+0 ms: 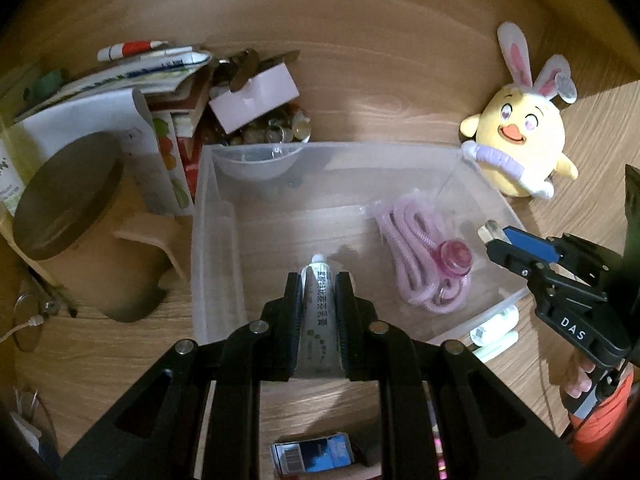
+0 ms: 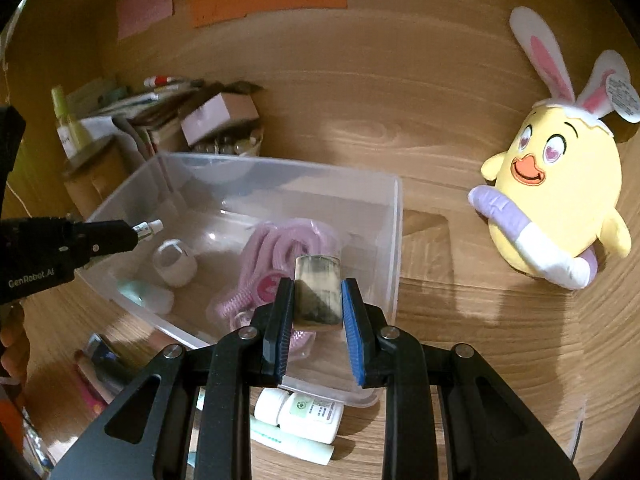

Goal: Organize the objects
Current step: 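Carry tube and brown block into the clear bin and open both grippers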

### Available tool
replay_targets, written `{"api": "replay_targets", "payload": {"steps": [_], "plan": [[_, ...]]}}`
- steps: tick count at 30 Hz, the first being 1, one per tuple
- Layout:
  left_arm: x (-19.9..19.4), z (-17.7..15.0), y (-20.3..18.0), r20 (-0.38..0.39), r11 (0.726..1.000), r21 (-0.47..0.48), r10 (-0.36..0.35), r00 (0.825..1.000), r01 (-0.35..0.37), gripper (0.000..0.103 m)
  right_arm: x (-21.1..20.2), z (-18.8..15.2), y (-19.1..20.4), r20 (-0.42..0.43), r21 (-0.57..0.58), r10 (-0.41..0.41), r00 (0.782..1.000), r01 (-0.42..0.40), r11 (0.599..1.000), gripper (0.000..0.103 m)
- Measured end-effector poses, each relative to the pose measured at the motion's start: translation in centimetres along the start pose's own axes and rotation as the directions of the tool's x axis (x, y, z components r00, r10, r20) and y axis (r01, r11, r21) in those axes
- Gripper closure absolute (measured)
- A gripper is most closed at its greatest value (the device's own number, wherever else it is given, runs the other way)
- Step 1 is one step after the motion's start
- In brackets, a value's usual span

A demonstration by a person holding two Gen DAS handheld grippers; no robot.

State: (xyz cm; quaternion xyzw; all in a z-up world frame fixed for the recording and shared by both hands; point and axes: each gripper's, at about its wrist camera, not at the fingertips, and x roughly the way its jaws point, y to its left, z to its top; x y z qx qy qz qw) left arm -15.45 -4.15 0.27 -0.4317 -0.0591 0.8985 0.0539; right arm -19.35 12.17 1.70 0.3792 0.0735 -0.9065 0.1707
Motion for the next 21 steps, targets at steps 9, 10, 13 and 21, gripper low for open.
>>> {"api": "replay_targets", "payload": {"steps": [9, 10, 13, 21], "plan": [[-1.2, -0.4, -1.0, 0.014, 0.999, 0.037, -0.005, 1.000, 0.004, 0.085, -0.8, -0.1, 0.5, 0.001, -0.011, -0.006, 1.000, 0.006, 1.000, 0.076], [-1.4, -0.5, -1.1, 0.019, 0.999, 0.039, -0.002, 1.000, 0.001, 0.081, -1.2, -0.1, 0.5, 0.006, -0.011, -0.004, 1.000, 0.004, 1.000, 0.074], [-2.7, -1.0, -1.4, 0.044, 0.999, 0.048, 0.012, 0.999, -0.014, 0.066, -2.4, -0.3, 0.7, 0.030, -0.012, -0.002, 1.000, 0.003, 1.000, 0.067], [-5.9, -3.6, -2.0, 0.090, 0.997, 0.078, 0.023, 0.996, -0.030, 0.040, -6.3, -2.0, 1.4, 0.081, -0.030, 0.040, 0.996, -0.038, 0.999, 0.050]]}}
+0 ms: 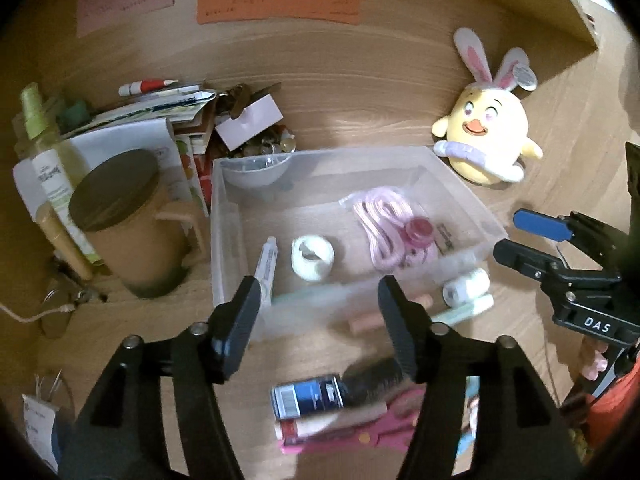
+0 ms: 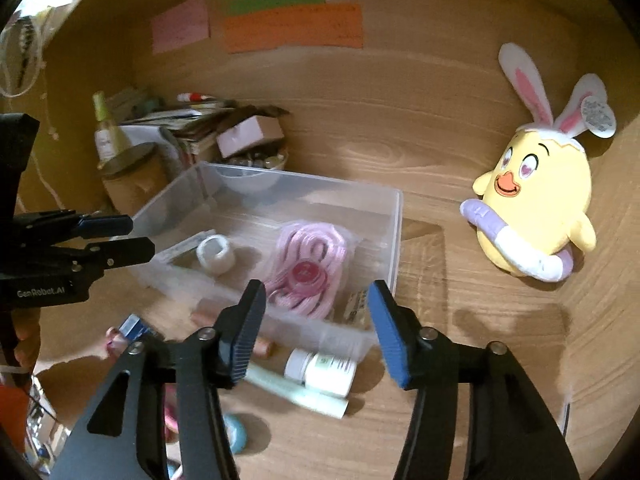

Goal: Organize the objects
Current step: 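Carry tube and brown block into the clear bin and open both grippers, then grasp the dark purple bottle with the left gripper while the right grasps the teal tape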

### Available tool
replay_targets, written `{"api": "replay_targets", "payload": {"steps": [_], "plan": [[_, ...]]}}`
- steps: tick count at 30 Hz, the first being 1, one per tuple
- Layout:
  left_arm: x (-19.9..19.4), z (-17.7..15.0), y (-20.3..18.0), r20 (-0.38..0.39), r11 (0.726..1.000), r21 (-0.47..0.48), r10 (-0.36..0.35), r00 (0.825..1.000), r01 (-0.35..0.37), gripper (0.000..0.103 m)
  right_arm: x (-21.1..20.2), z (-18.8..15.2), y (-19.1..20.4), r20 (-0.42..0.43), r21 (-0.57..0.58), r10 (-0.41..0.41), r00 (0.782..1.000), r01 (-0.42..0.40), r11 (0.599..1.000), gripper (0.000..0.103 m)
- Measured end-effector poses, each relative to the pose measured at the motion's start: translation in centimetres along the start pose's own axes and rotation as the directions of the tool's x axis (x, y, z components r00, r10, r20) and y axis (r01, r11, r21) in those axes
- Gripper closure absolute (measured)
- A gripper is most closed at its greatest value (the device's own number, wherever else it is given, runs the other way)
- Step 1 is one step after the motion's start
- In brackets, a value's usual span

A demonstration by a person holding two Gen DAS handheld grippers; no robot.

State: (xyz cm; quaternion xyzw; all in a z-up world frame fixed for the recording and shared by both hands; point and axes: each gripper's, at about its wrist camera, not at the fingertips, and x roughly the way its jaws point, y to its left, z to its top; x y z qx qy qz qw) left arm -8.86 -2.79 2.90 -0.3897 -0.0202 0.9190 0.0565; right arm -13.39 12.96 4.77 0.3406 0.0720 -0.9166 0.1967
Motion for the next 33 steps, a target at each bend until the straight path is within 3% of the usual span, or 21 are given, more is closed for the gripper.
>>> {"api": "replay_targets", "payload": {"steps": [6, 18, 23, 29, 33], "plan": [[-0.5, -2.3, -0.4, -0.031, 1.000, -0.002, -0.023, 0.999, 0.023, 0.027, -1.0, -2.9, 1.3, -0.035, -0.020, 0.044, 0.998, -0.045, 0.999, 0.049], [3.2, -5.8, -2.0, -0.158, 0.996, 0.025, -0.080, 0.984, 0.085, 0.027, 0.8, -8.3, 4.1, -0.179, -0.013, 0.151, 0.972, -0.156, 0.988, 0.049], [4.5, -5.6, -2.9, -0.190, 0.990, 0.048, -0.121, 0.974, 0.132, 0.036, 1.5, -8.8, 4.5, -0.196, -0.011, 0.165, 0.967, -0.170, 0.985, 0.049], [5.2, -5.7, -4.1, -0.194, 0.982, 0.110, -0.128, 0.973, 0.151, 0.042, 1.9, -9.1, 4.6, -0.209, -0.011, 0.167, 0.964, -0.173, 0.985, 0.066], [5.6, -6.1, -4.9, -0.198, 0.977, 0.156, -0.115, 0.973, 0.147, 0.055, 1.7, -9.1, 4.5, -0.200, -0.012, 0.156, 0.967, -0.161, 0.987, 0.066]]}}
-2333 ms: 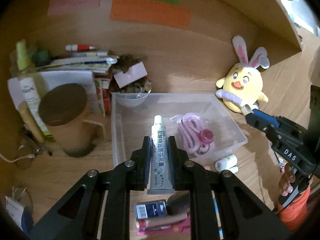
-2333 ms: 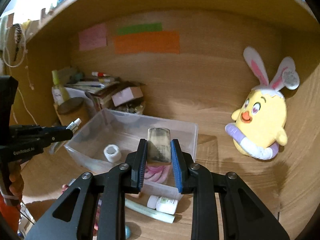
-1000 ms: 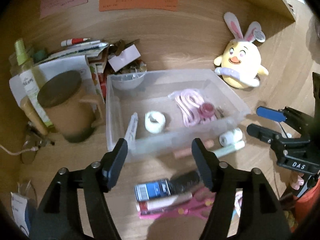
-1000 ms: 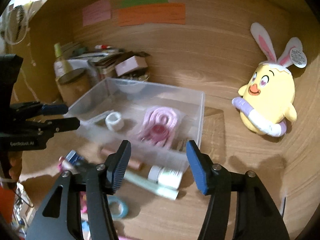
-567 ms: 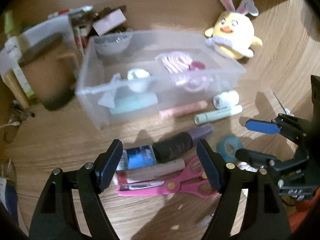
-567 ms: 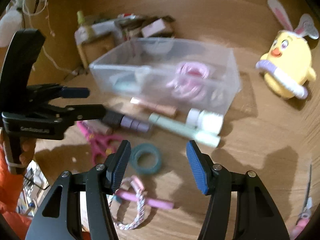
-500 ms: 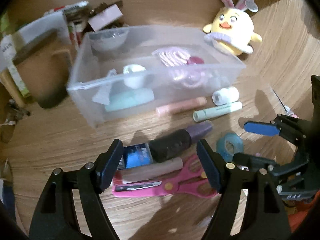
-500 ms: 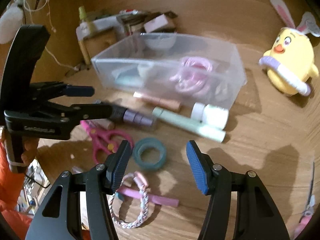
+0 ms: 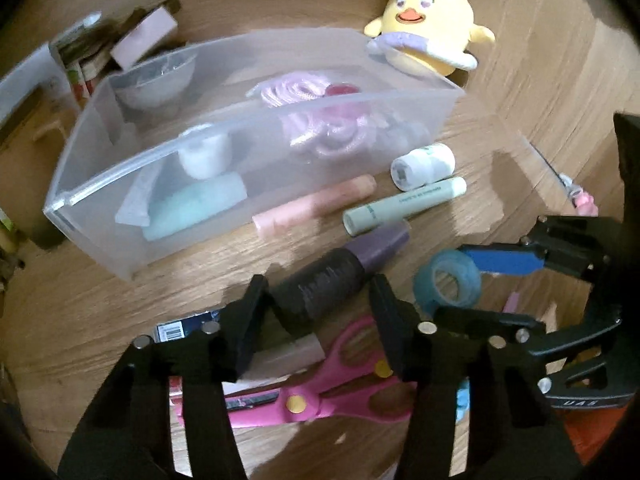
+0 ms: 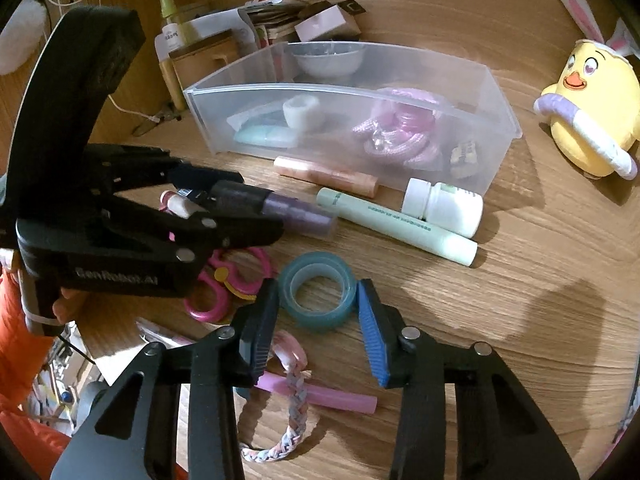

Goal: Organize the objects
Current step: 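Grasp the dark purple bottle with the left gripper while the right grasps the teal tape, then carry purple bottle and teal tape into the clear bin and open both grippers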

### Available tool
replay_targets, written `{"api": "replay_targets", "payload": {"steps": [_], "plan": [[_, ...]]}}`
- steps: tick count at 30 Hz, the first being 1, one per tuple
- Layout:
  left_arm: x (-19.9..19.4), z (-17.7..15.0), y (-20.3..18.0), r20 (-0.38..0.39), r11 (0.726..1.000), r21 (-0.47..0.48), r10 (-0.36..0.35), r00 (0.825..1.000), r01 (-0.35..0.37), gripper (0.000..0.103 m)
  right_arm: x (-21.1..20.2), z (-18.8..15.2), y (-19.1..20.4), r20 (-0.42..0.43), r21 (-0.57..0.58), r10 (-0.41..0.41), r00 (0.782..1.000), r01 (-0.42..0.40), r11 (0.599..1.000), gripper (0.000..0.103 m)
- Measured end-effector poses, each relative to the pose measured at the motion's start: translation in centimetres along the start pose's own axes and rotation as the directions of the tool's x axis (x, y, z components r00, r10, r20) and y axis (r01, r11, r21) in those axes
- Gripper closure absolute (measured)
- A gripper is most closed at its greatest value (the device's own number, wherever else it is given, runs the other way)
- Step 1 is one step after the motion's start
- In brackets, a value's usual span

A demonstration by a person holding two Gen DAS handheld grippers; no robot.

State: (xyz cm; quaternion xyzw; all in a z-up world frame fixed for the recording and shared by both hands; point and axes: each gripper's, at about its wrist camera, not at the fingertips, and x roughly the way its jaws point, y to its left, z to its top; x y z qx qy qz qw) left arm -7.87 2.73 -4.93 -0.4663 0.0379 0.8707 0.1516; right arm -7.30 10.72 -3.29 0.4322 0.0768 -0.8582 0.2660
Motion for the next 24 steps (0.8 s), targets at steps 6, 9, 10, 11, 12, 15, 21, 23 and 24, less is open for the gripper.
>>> {"api": "replay_targets", "payload": {"steps": [6, 9, 10, 11, 12, 15, 21, 23, 24], "plan": [[-0.8, -0.1, -0.8, 0.039, 0.999, 0.026, 0.030, 0.999, -0.031, 0.056, -0.7, 0.0, -0.9, 0.021, 0.030, -0.012, 1.000, 0.011, 0.999, 0.067], [-1.9, -0.3, -1.1, 0.075, 0.999, 0.027, 0.032, 0.997, -0.034, 0.056, -1.3, 0.1, -1.6, 0.034, 0.048, -0.024, 0.999, 0.023, 0.999, 0.067], [-2.2, -0.4, -1.1, 0.082, 0.999, 0.025, 0.035, 0.996, -0.037, 0.056, -1.5, 0.1, -1.8, 0.038, 0.052, -0.029, 0.999, 0.027, 0.998, 0.067], [-2.6, -0.4, -1.0, 0.089, 0.999, 0.021, 0.039, 0.995, -0.041, 0.056, -1.6, 0.1, -2.0, 0.043, 0.057, -0.033, 0.999, 0.030, 0.998, 0.067], [-2.9, -0.5, -1.0, 0.094, 0.999, 0.015, 0.041, 0.995, -0.043, 0.057, -1.9, 0.2, -2.2, 0.048, 0.061, -0.036, 0.998, 0.033, 0.998, 0.067], [-4.0, -0.7, -0.7, 0.118, 0.999, -0.003, 0.051, 0.992, -0.051, 0.057, -2.5, 0.5, -2.8, 0.070, 0.072, -0.051, 0.996, 0.046, 0.996, 0.067], [-5.2, -0.5, 0.1, 0.161, 0.998, -0.040, 0.063, 0.985, -0.057, 0.073, -3.4, 1.5, -3.6, 0.112, 0.091, -0.072, 0.991, 0.062, 0.994, 0.067], [-5.3, -0.3, 0.5, 0.158, 0.997, -0.062, 0.060, 0.986, -0.051, 0.079, -3.6, 1.9, -3.8, 0.124, 0.096, -0.076, 0.989, 0.065, 0.993, 0.067], [-5.4, -0.2, 0.8, 0.163, 0.996, -0.071, 0.057, 0.985, -0.046, 0.079, -3.7, 2.1, -3.9, 0.131, 0.100, -0.079, 0.988, 0.066, 0.993, 0.067]]}}
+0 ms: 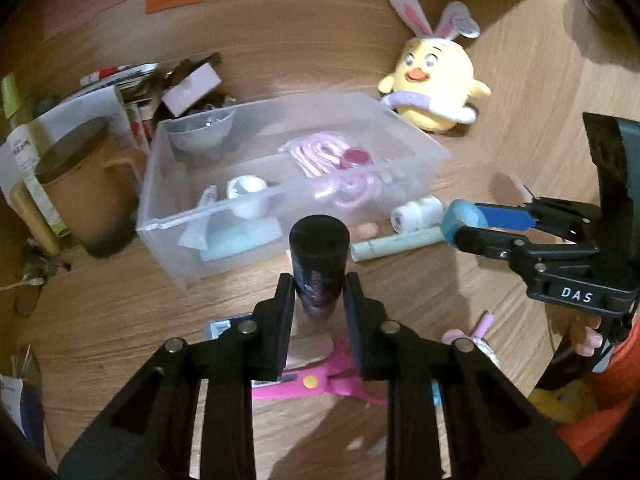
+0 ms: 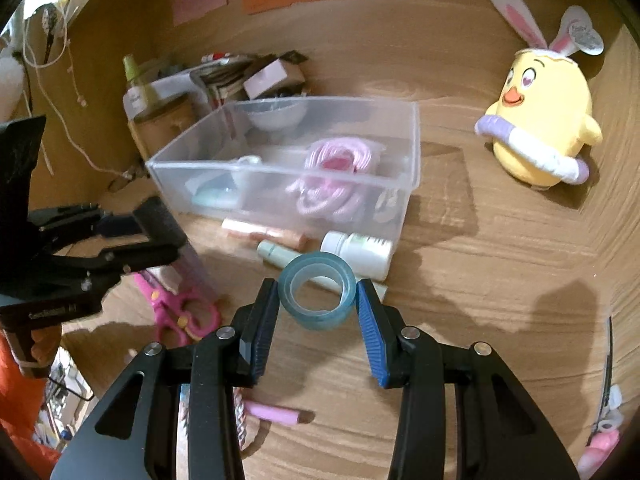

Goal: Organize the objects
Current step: 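Carry purple bottle and teal tape into the clear bin and open both grippers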

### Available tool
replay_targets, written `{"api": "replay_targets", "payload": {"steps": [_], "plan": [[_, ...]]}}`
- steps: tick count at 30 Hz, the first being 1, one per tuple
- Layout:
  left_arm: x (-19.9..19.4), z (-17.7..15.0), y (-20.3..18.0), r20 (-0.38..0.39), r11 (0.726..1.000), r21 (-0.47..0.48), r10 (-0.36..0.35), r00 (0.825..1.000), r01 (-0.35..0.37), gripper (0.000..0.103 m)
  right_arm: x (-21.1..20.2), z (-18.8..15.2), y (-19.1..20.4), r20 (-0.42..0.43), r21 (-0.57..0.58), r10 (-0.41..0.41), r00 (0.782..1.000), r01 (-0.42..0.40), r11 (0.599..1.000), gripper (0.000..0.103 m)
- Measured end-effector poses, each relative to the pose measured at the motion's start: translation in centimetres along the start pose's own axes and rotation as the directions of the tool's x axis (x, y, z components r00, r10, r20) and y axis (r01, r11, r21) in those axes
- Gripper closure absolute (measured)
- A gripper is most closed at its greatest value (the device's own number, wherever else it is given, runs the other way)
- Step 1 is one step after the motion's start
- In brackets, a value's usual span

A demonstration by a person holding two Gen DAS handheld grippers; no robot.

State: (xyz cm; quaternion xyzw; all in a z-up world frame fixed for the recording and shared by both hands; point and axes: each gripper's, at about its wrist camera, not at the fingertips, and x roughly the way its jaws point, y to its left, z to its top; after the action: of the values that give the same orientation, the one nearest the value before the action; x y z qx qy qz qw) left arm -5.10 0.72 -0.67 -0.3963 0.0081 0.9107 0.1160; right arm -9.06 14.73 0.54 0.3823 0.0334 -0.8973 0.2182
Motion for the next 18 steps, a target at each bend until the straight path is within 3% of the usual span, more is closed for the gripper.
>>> {"api": "replay_targets", "payload": {"steps": [6, 18], "plan": [[-0.3, 0.5, 1.0, 0.019, 0.999, -0.047, -0.025, 0.999, 0.026, 0.079, -0.2, 1.2, -0.4, 0.033, 0.016, -0.004, 0.999, 0.003, 1.000, 0.067], [-4.2, 5.4, 2.3, 0.177, 0.997, -0.072, 0.002, 0.984, 0.011, 0.079, -1.2, 5.3, -0.6, 0.139, 0.013, -0.039, 0.990, 0.037, 0.999, 0.067]]}}
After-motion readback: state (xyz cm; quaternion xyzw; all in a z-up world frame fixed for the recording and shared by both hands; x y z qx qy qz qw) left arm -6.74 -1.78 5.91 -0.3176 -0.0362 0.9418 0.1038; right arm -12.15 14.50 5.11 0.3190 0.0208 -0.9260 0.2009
